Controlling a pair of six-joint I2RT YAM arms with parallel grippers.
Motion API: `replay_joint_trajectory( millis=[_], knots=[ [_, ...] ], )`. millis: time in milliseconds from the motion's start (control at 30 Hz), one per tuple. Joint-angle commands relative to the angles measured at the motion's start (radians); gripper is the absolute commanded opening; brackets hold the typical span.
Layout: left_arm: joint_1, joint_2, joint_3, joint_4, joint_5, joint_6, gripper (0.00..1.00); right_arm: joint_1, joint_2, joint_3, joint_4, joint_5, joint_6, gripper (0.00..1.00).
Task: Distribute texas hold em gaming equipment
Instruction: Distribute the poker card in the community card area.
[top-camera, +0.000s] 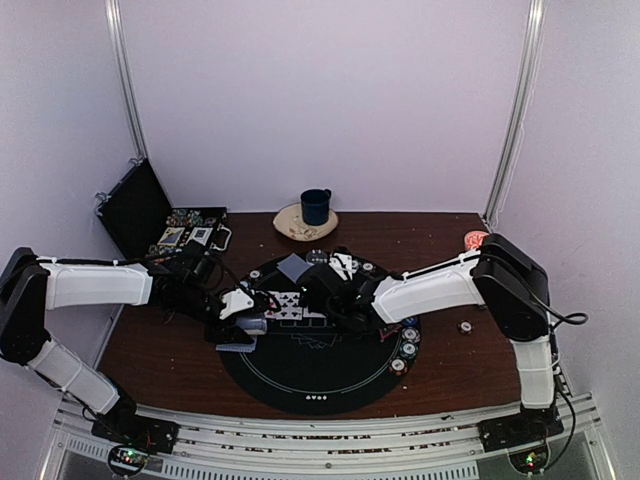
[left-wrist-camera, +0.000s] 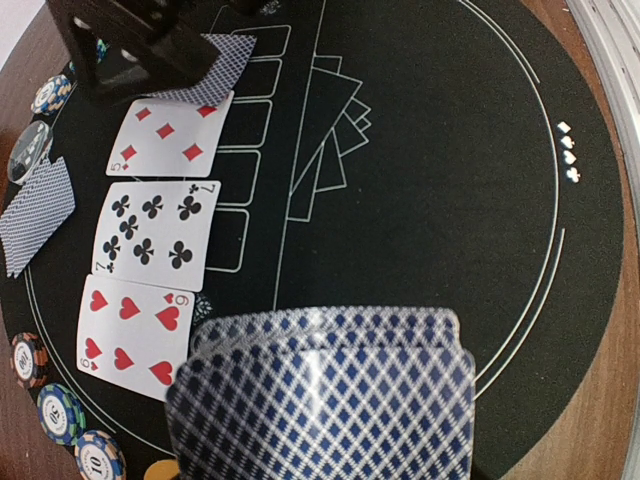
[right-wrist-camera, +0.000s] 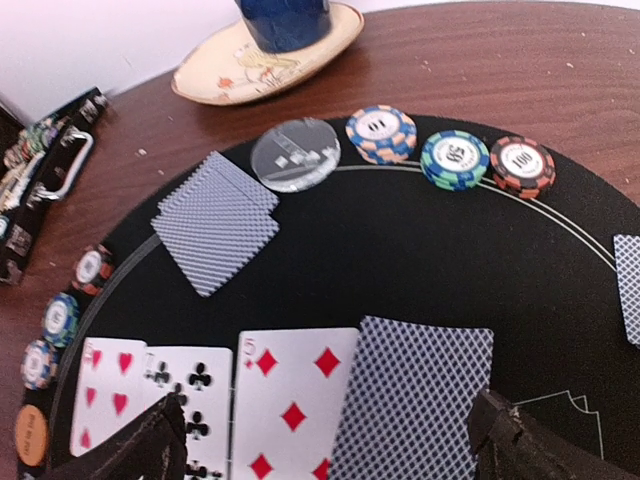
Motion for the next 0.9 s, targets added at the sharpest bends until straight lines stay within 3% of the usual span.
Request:
replay_joint_trajectory(
  millis=[0, 867],
  knots=[
    [0.0, -0.009, 0.014, 0.031, 0.01, -0.01, 0.35, -0.027, 0.035, 0.015, -0.115, -0.022, -0.009, 1.0],
    [0.001, 0.001, 0.016, 0.031, 0.011, -0.006, 0.35, -0.048, 0.084, 0.049, -0.215, -0.033, -0.009, 1.0]
  ],
)
